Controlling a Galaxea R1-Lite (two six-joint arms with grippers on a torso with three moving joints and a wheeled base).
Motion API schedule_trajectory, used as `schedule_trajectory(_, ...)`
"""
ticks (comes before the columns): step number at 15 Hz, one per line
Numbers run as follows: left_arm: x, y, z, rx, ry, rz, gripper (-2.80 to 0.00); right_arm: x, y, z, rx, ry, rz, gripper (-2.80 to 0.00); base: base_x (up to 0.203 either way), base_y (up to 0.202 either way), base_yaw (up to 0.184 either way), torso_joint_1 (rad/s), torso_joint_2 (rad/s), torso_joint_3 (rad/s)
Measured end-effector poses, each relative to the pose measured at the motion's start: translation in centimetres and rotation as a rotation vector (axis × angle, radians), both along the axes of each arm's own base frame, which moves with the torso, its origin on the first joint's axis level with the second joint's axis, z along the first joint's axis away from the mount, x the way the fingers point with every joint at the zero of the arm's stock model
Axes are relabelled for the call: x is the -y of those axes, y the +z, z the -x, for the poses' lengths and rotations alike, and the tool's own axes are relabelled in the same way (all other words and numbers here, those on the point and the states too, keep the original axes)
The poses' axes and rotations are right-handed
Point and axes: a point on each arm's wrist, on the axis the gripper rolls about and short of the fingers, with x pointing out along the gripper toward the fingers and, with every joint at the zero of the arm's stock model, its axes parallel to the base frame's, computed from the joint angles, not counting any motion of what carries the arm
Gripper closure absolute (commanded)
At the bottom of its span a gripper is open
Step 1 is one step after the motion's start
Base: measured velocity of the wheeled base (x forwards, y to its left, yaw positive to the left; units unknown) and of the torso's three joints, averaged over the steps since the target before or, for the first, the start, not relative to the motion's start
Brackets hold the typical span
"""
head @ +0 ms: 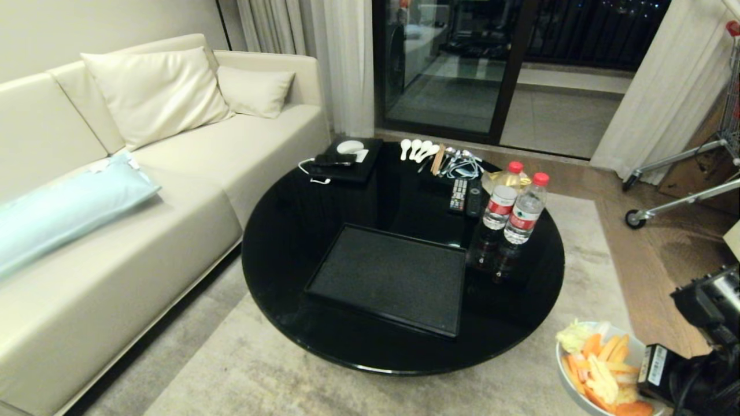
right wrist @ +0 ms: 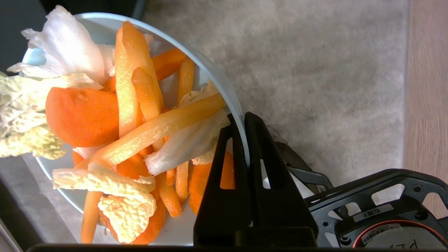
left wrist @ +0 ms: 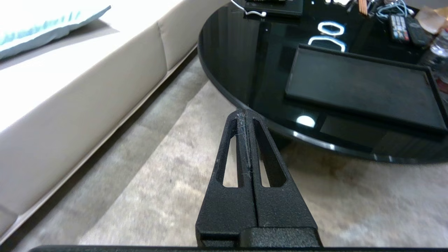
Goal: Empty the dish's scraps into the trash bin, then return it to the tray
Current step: Move the bowl over the trash can
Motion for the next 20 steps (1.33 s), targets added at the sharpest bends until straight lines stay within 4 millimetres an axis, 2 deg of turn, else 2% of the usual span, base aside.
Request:
schedule_trajectory(5,0.0,0.0,0.0,0.0,0.001,0.0,0.0,0.02,0.07,0.02,0.002,-0.001,0.0,0.0,-0.155,0.0,-0.002,0.0,0.0,0.002)
schedule_trajectory(20,0.0,0.0,0.0,0.0,0.0,0.0,0.0,0.35,0.76,0.94,0.048,-0.003,-0.025,0.0,0.0,0.0,0.0,0.003,0.0,0.0)
